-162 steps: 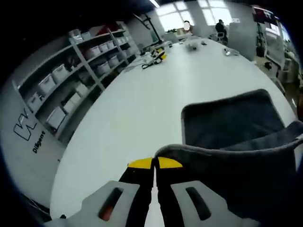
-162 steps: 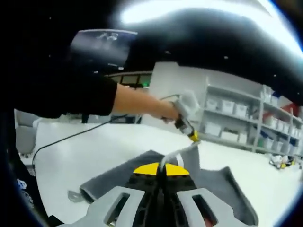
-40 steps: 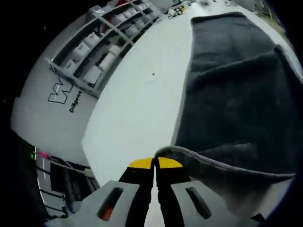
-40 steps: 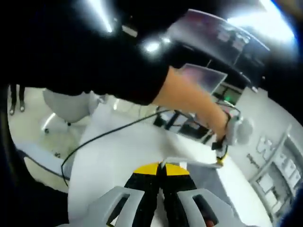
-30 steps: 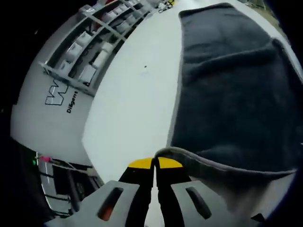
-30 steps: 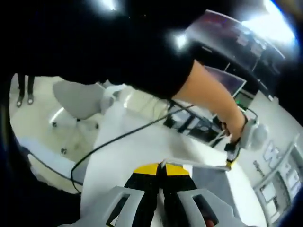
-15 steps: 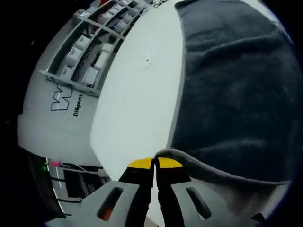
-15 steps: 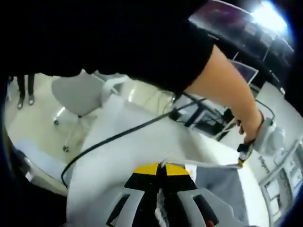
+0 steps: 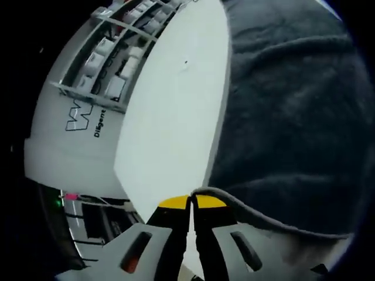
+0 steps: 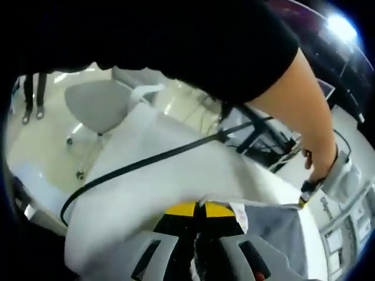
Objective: Open the folded towel by lifting each exposed corner and separating the folded layers until the towel lies flat within the target outline without major curled edges
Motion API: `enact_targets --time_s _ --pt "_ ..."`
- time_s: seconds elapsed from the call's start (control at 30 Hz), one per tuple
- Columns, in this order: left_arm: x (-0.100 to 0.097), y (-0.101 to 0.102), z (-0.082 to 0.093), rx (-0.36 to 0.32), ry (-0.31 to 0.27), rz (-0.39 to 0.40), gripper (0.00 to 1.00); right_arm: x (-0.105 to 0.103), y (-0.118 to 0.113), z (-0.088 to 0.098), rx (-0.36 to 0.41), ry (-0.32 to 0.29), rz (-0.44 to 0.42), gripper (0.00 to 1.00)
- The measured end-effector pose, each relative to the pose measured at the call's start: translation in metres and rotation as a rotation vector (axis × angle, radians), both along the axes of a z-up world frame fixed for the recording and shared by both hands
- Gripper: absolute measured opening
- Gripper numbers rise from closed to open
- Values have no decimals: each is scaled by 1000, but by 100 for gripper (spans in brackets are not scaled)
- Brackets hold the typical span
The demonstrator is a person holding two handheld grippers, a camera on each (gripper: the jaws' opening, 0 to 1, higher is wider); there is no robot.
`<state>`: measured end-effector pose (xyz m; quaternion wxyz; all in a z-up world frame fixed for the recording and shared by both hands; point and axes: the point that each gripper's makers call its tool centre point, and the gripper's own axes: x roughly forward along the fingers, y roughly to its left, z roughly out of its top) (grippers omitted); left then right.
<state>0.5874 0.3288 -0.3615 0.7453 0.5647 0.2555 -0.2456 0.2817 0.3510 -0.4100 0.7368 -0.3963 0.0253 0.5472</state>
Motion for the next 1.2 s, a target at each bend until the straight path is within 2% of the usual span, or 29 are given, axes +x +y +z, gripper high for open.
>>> enact_targets --time_s 0.07,0.13,0.2,0.3,0.37,0.4,0.47,0.5,0.57,0.6,0.67,0.7,0.77,0.8,0.83,0.9,1.07,1.13,1.2 --pt "-2 4 -4 0 18 25 3 2 3 0 -1 -8 7 0" --pt "-3 15 -9 41 34 58 5 2 2 -1 1 -5 8 0" --pt "-2 21 -10 58 32 67 13 2 1 -1 1 -9 9 0" --pt "2 28 0 32 -4 108 19 2 1 -2 0 -13 13 0" --pt "7 30 11 6 -52 141 25 1 2 -4 -7 -20 22 0" --pt "9 31 17 -5 -76 162 30 1 2 -5 -16 -39 39 0" --pt "13 31 28 -34 -116 186 41 2 4 0 -22 -116 79 2" --pt "15 32 32 -52 -132 209 45 2 3 0 -13 -99 63 7" --pt "18 33 41 -93 -156 251 56 3 3 7 28 -80 48 24" --pt "19 34 45 -108 -169 266 61 5 2 12 42 -75 41 37" --pt "19 32 49 -138 -174 275 76 11 -3 20 64 -78 15 55" --pt "20 31 52 -169 -184 288 83 13 -6 26 77 -90 6 67" --pt "20 31 57 -231 -191 333 100 13 -10 32 100 -75 0 84" --pt "17 34 60 -252 -182 375 99 8 -9 33 109 -53 25 94" --pt "17 37 63 -282 -192 412 100 3 -8 34 122 -30 44 100" --pt "16 39 69 -288 -198 419 100 -1 -11 33 101 -11 59 100" --pt "7 32 74 -350 -182 411 100 -4 -19 40 143 35 40 100" --pt "0 20 76 -408 -172 384 100 3 -30 51 167 24 18 100" --pt "-9 5 81 -509 -162 360 100 13 -44 67 209 2 -18 100"
